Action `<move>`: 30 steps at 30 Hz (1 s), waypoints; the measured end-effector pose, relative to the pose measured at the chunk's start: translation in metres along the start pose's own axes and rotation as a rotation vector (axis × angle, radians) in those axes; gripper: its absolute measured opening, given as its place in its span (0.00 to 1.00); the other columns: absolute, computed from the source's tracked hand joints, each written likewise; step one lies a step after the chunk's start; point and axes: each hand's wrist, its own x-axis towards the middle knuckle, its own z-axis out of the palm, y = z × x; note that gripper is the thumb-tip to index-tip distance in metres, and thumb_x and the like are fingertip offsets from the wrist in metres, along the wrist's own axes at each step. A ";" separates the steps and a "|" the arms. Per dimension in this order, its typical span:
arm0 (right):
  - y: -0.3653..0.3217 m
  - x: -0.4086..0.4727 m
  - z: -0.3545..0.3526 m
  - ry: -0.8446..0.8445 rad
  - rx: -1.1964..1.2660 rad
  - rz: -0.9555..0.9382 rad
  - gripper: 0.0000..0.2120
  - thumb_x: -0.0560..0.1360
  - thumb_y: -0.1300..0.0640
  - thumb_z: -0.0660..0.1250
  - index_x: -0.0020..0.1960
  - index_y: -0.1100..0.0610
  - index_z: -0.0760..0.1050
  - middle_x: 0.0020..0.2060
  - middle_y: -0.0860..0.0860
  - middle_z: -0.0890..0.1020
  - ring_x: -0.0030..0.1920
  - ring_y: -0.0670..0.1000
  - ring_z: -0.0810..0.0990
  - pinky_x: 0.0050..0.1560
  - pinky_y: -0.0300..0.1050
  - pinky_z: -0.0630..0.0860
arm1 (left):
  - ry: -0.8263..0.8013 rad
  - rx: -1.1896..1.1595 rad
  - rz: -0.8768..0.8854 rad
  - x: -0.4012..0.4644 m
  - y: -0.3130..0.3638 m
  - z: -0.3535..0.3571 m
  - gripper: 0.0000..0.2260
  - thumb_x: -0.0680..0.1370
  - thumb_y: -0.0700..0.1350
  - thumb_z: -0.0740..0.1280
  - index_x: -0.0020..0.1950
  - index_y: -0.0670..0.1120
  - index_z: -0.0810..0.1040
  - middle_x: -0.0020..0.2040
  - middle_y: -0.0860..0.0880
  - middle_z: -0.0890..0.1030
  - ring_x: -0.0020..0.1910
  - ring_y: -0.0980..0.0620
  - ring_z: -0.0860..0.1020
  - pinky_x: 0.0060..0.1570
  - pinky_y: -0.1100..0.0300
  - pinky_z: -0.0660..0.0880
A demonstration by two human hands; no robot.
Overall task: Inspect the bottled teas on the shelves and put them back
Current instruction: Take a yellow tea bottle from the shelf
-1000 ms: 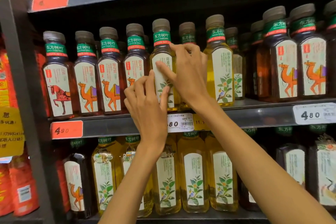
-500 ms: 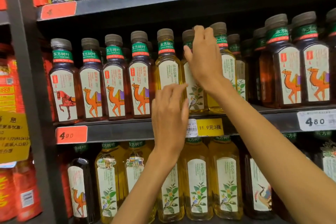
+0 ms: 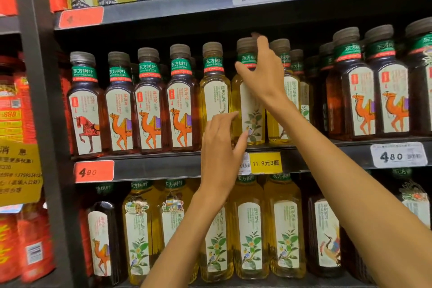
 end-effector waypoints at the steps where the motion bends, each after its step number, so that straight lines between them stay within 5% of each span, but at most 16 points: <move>1: 0.001 -0.002 -0.002 0.010 0.063 -0.003 0.26 0.77 0.52 0.67 0.70 0.59 0.63 0.55 0.58 0.77 0.53 0.55 0.78 0.52 0.50 0.78 | -0.003 -0.006 -0.002 -0.001 0.001 0.001 0.19 0.77 0.45 0.69 0.66 0.42 0.72 0.59 0.46 0.76 0.59 0.52 0.72 0.61 0.55 0.71; 8: -0.011 -0.022 -0.025 0.094 0.485 -0.026 0.28 0.76 0.59 0.68 0.73 0.58 0.63 0.58 0.47 0.73 0.51 0.42 0.77 0.52 0.37 0.78 | -0.011 -0.126 -0.110 -0.011 0.012 0.004 0.31 0.74 0.57 0.67 0.73 0.45 0.63 0.68 0.50 0.69 0.68 0.56 0.66 0.68 0.57 0.66; 11: -0.023 -0.029 -0.038 0.091 0.604 0.000 0.28 0.76 0.60 0.68 0.73 0.58 0.62 0.57 0.47 0.74 0.53 0.47 0.78 0.52 0.42 0.79 | -0.042 -0.247 -0.185 -0.015 0.023 0.002 0.35 0.74 0.56 0.69 0.76 0.50 0.57 0.72 0.53 0.65 0.71 0.57 0.63 0.70 0.61 0.63; 16: -0.040 -0.049 -0.058 0.006 0.774 0.074 0.27 0.77 0.61 0.67 0.72 0.54 0.61 0.62 0.57 0.73 0.58 0.55 0.78 0.54 0.49 0.79 | -0.024 -0.428 -0.241 -0.030 0.038 -0.005 0.38 0.73 0.53 0.72 0.76 0.54 0.54 0.72 0.52 0.67 0.69 0.53 0.69 0.64 0.52 0.73; 21: -0.039 -0.071 -0.072 -0.220 0.865 0.180 0.25 0.76 0.59 0.69 0.70 0.52 0.64 0.56 0.52 0.78 0.50 0.49 0.82 0.44 0.39 0.79 | -0.062 -0.662 -0.340 -0.071 0.048 -0.012 0.34 0.71 0.52 0.73 0.73 0.60 0.59 0.64 0.65 0.72 0.60 0.69 0.73 0.50 0.76 0.73; 25: -0.030 -0.090 -0.079 -0.423 1.025 0.304 0.13 0.79 0.55 0.64 0.63 0.52 0.69 0.45 0.54 0.82 0.40 0.52 0.84 0.40 0.43 0.80 | -0.212 -0.832 -0.440 -0.102 0.051 -0.021 0.32 0.66 0.59 0.70 0.70 0.60 0.65 0.55 0.66 0.79 0.54 0.67 0.77 0.44 0.75 0.75; 30: -0.027 -0.120 -0.074 -0.289 1.020 0.356 0.11 0.79 0.57 0.65 0.60 0.56 0.71 0.42 0.54 0.80 0.38 0.51 0.82 0.38 0.43 0.79 | -0.308 -1.069 -0.784 -0.116 0.047 -0.021 0.29 0.63 0.67 0.68 0.63 0.59 0.75 0.56 0.55 0.83 0.56 0.55 0.81 0.54 0.56 0.78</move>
